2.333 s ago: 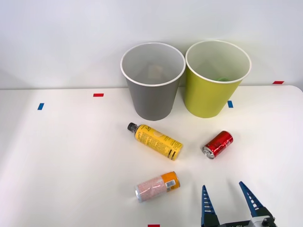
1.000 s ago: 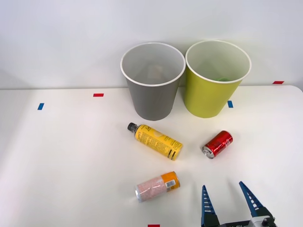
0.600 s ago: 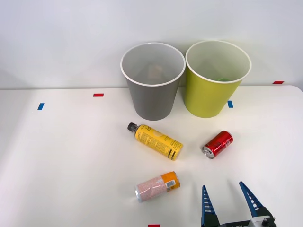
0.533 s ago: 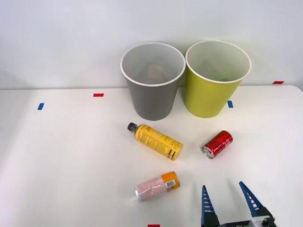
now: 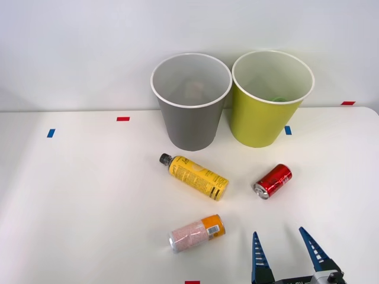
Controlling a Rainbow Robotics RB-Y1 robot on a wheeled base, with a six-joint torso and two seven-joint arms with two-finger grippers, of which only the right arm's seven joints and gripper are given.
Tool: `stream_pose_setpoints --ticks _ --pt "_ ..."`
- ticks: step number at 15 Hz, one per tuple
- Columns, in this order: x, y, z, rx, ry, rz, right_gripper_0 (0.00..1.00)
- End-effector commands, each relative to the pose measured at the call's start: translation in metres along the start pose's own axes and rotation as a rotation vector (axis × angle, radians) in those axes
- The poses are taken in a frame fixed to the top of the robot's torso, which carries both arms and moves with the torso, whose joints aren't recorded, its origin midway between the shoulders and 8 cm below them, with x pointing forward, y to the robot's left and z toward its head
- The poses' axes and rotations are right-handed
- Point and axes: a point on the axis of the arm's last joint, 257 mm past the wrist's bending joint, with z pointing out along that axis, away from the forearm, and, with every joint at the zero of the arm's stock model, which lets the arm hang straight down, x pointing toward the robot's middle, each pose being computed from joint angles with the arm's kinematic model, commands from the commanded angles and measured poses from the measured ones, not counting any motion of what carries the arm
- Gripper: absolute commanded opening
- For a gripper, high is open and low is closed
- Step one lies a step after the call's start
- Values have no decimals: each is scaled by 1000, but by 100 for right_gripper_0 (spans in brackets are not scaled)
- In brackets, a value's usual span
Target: Put cans in the gray bin, plastic bottles in the light green bin
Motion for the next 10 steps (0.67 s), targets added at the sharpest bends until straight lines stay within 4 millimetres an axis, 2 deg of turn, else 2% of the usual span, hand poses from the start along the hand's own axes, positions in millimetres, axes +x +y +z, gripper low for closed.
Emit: stream_pose_setpoints --ticks 1,10 --pt "0 0 0 0 0 0 100" --pt "0 0 0 0 0 0 100"
